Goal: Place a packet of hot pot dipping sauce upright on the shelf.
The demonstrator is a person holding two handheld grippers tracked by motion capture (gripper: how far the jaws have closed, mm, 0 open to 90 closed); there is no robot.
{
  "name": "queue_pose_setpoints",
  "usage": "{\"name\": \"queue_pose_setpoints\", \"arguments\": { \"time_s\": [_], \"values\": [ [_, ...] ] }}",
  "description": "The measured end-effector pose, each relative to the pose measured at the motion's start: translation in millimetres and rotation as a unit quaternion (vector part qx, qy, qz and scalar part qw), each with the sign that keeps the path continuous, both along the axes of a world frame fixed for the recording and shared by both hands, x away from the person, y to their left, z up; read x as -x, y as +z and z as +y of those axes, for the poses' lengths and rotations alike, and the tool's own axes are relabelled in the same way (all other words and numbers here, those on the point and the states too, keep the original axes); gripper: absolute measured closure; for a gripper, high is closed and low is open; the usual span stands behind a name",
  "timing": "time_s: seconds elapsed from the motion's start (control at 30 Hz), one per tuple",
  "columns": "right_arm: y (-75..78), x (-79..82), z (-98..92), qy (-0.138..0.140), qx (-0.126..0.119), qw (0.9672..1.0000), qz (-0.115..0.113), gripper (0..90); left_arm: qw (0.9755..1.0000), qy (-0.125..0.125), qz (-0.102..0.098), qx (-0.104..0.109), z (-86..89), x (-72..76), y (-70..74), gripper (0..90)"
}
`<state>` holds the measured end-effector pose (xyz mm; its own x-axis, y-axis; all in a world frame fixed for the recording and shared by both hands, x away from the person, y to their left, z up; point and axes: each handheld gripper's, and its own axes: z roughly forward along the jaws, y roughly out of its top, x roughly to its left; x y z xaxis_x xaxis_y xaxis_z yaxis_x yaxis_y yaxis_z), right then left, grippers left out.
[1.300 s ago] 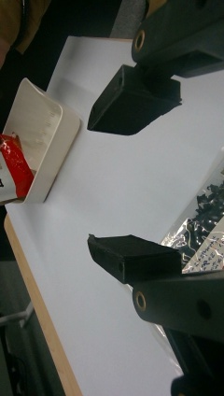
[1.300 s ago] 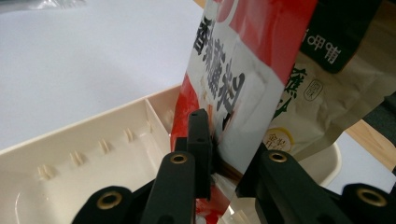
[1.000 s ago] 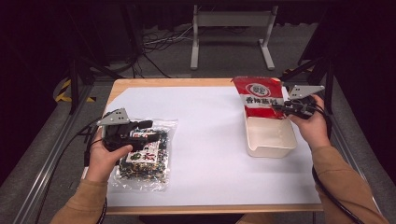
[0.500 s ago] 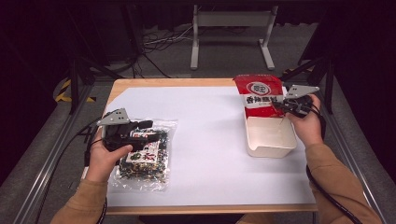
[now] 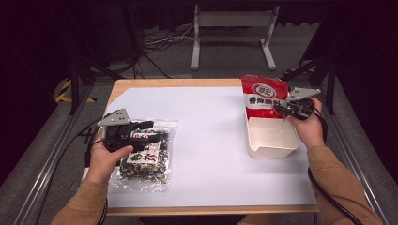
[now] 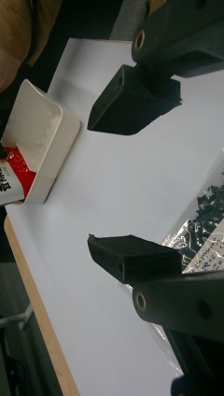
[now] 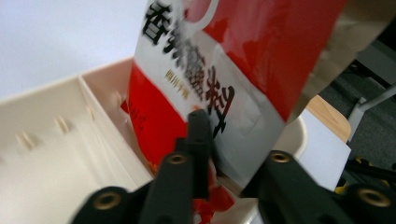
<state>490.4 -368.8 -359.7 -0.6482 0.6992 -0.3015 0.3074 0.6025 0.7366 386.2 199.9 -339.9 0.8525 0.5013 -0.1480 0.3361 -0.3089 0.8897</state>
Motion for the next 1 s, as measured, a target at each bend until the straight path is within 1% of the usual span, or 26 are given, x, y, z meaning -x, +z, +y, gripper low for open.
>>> {"name": "queue_pose_setpoints", "arguments": {
  "time_s": [0.03, 0.07, 0.1, 0.13, 0.2, 0.23, 0.3, 0.47, 0.5, 0.53, 0.63, 0.67, 0.73, 0.87, 0.9, 1.0],
  "values": [
    [1.8, 0.7, 0.0, -0.006, -0.007, 1.0000, -0.004, 72.0, 1.0000, -0.001, -0.003, -0.002, 0.1, -0.5, 0.0, 38.6],
    [1.8, 0.7, 0.0, -0.006, -0.007, 1.0000, -0.004, 72.0, 1.0000, -0.001, -0.003, -0.002, 0.1, -0.5, 0.0, 38.6],
    [4.0, 1.4, -0.2, -0.009, -0.008, 0.9999, -0.009, 71.3, 1.0000, -0.001, -0.004, -0.002, -0.2, -0.7, -0.1, 38.6],
    [6.6, 2.2, -0.3, -0.010, -0.010, 0.9998, -0.013, 72.6, 1.0000, -0.001, -0.003, -0.002, -0.3, -0.6, -0.2, 38.6],
    [9.9, 3.6, -0.4, -0.007, -0.014, 0.9998, -0.015, 75.7, 1.0000, 0.000, -0.003, -0.001, -0.3, -0.5, -0.4, 38.6],
    [10.9, 5.0, 0.4, -0.006, -0.012, 0.9998, -0.015, 76.0, 1.0000, -0.001, -0.006, -0.004, 0.2, -0.8, -0.2, 38.6],
    [11.4, 5.6, 0.7, -0.008, -0.012, 0.9998, -0.016, 76.0, 1.0000, 0.000, -0.005, -0.002, 0.7, -0.7, -0.4, 38.6],
    [18.8, 8.4, 0.5, -0.014, -0.037, 0.9987, -0.033, 73.8, 1.0000, 0.000, -0.001, -0.001, -0.2, -0.6, -0.8, 38.6],
    [21.2, 8.9, 0.7, -0.013, -0.039, 0.9985, -0.035, 74.5, 1.0000, -0.001, -0.003, -0.002, -0.3, -1.0, -0.9, 38.5],
    [23.3, 9.3, 1.2, -0.011, -0.038, 0.9986, -0.035, 78.0, 1.0000, -0.001, -0.003, -0.002, -0.5, -1.0, -1.0, 38.6],
    [25.2, 10.0, 1.8, -0.005, -0.032, 0.9992, -0.022, 87.4, 1.0000, -0.001, 0.000, -0.002, -0.9, -0.8, -1.4, 38.6],
    [24.6, 10.3, 1.5, -0.004, -0.036, 0.9993, -0.013, 88.7, 1.0000, -0.001, 0.000, -0.002, -0.9, -0.8, -1.4, 38.6],
    [22.3, 10.6, 1.2, -0.005, -0.038, 0.9992, -0.007, 89.2, 1.0000, 0.000, 0.001, -0.002, -0.6, -0.6, -1.3, 38.6],
    [12.9, 10.5, 0.9, -0.015, -0.033, 0.9993, 0.012, 89.4, 1.0000, -0.001, -0.003, -0.002, 0.2, -0.5, -0.2, 38.6],
    [10.6, 10.3, 0.7, -0.018, -0.033, 0.9992, 0.017, 89.4, 1.0000, 0.000, 0.001, 0.001, 0.2, 0.0, -0.2, 38.6],
    [3.1, 9.1, 0.7, -0.022, -0.034, 0.9985, 0.036, 89.3, 1.0000, 0.000, -0.001, 0.000, 0.6, 0.0, 0.1, 38.6]
  ]
}}
